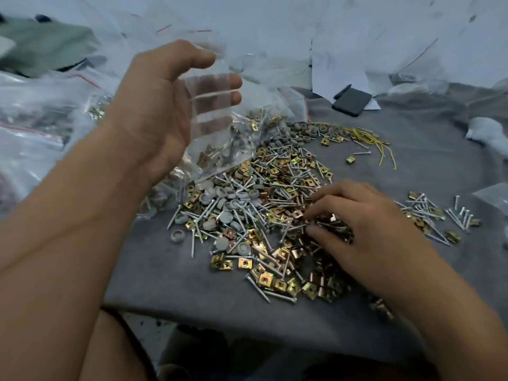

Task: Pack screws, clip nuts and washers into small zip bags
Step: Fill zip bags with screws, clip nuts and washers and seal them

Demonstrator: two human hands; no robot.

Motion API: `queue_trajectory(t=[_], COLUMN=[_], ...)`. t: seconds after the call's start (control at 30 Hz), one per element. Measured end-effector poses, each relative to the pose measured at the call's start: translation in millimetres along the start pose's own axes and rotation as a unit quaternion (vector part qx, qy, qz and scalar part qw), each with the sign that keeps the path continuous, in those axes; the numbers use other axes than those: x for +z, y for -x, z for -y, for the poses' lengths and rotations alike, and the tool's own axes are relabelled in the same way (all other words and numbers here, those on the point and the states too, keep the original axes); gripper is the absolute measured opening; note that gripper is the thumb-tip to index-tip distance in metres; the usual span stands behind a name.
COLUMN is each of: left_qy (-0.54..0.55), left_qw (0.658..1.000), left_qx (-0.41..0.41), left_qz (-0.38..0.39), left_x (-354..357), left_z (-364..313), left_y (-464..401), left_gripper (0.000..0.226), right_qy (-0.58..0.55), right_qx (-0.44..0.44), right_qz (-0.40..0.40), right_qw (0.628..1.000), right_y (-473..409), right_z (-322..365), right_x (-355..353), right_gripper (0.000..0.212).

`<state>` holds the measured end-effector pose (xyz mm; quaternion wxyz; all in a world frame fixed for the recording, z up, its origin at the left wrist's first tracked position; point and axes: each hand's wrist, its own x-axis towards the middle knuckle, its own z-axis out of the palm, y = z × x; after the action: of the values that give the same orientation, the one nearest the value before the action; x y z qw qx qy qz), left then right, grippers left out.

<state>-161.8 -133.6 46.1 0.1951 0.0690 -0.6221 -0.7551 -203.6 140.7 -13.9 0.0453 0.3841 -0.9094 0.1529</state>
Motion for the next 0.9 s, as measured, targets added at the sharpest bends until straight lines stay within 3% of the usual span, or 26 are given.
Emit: queue_trajectory(t=[0.1, 0.17, 0.3, 0.43, 0.77, 0.9], left_qy=[0.005, 0.005, 0.007, 0.006, -0.008, -0.009], left_qw=[1.0, 1.0, 1.0, 1.0, 1.0, 1.0], left_qx=[-0.005, -0.006, -0.007, -0.004, -0.003, -0.016], left_qz=[-0.004, -0.005, -0.013, -0.015, 0.002, 0.007], left_x=[-3.0, -4.2, -5.8, -9.0, -8.1, -8.7], left_z=[-1.2, -1.2, -1.4, -2.0, 1.1, 4.4], left_y=[1.8, 3.0, 3.8, 2.2, 2.3, 3.2], left_gripper=[0.018, 0.015, 0.011, 0.009, 0.013, 0.015], right_qy=[0.044, 0.01, -0.019, -0.062, -0.064, -0.128], right_qx=[0.017, -0.026, -0.105, -0.081, -0.068, -0.068], right_qz=[-0.042, -0.058, 0.044, 0.081, 0.004, -0.017], right_qw=[0.998, 0.998, 0.993, 0.991, 0.996, 0.989], right_y=[-17.1, -35.8, -71.3, -83.8, -79.9, -77.1], right_z=[11.7, 27.3, 50.2, 44.2, 35.4, 27.1], right_x=[-5.3, -6.3, 6.0, 15.8, 33.3, 33.5], right_gripper=[0.019, 0.015, 0.025, 0.029, 0.028, 0.027])
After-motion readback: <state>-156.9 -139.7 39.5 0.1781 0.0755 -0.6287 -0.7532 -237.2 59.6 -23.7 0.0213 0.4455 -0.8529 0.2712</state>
